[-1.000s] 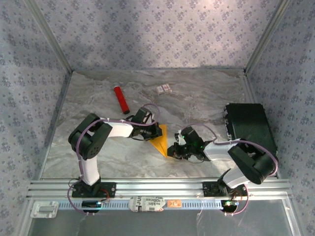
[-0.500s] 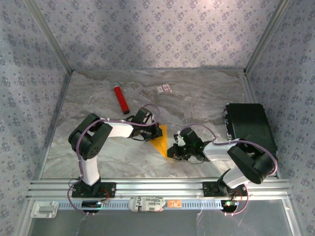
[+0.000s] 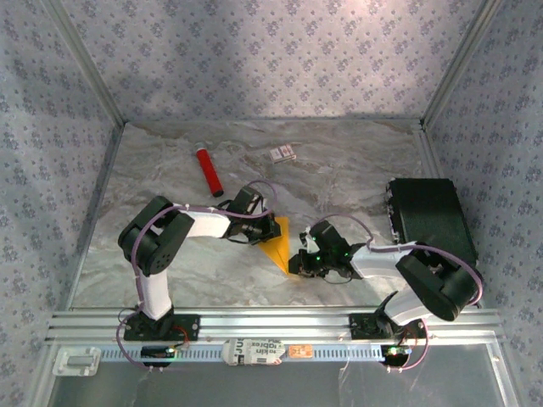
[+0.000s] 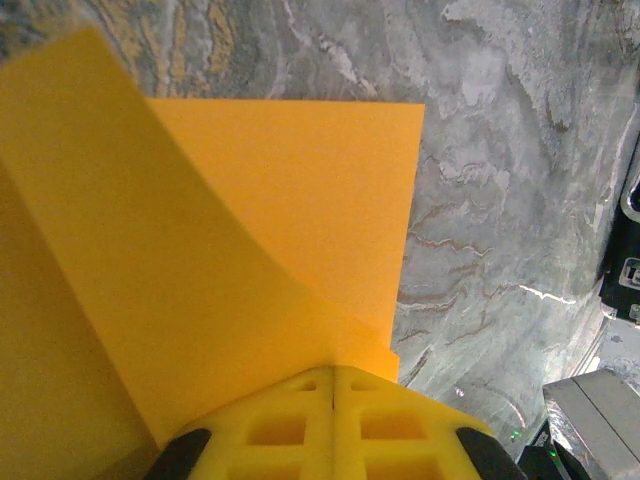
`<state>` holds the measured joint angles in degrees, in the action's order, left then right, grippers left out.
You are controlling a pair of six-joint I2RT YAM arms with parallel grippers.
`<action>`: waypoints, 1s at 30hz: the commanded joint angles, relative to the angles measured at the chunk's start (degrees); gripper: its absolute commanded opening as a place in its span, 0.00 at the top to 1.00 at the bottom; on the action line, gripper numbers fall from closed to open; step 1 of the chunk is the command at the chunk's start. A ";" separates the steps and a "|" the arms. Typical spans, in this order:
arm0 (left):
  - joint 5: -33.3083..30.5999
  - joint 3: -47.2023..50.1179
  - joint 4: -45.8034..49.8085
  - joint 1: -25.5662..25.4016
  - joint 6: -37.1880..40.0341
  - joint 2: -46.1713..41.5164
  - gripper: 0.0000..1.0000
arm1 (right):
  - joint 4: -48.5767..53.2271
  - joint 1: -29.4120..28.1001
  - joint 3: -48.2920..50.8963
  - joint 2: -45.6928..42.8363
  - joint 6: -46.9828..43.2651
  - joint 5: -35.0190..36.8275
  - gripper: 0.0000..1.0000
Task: Fold a paper plane with a square sheet of paper (pick it up from the middle)
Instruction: Fourth fold the wing at the center of the table.
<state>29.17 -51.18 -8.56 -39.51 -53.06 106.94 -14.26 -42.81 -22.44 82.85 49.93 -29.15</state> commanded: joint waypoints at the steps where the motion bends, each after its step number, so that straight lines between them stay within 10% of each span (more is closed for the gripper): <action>1: -4.18 1.35 1.79 0.49 0.06 0.91 0.96 | 8.00 -1.22 1.61 -0.31 -1.59 -3.18 0.92; 15: -4.08 1.65 1.53 -0.07 0.32 0.81 0.96 | 9.57 2.95 -3.23 -12.62 -1.00 1.27 0.81; 30: -3.68 1.57 1.44 -0.18 0.48 0.99 0.96 | -4.89 3.86 -9.18 5.04 2.50 -3.14 0.93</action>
<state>28.71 -51.07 -9.06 -39.51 -53.17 106.94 -15.77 -39.42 -30.30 85.41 51.09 -30.70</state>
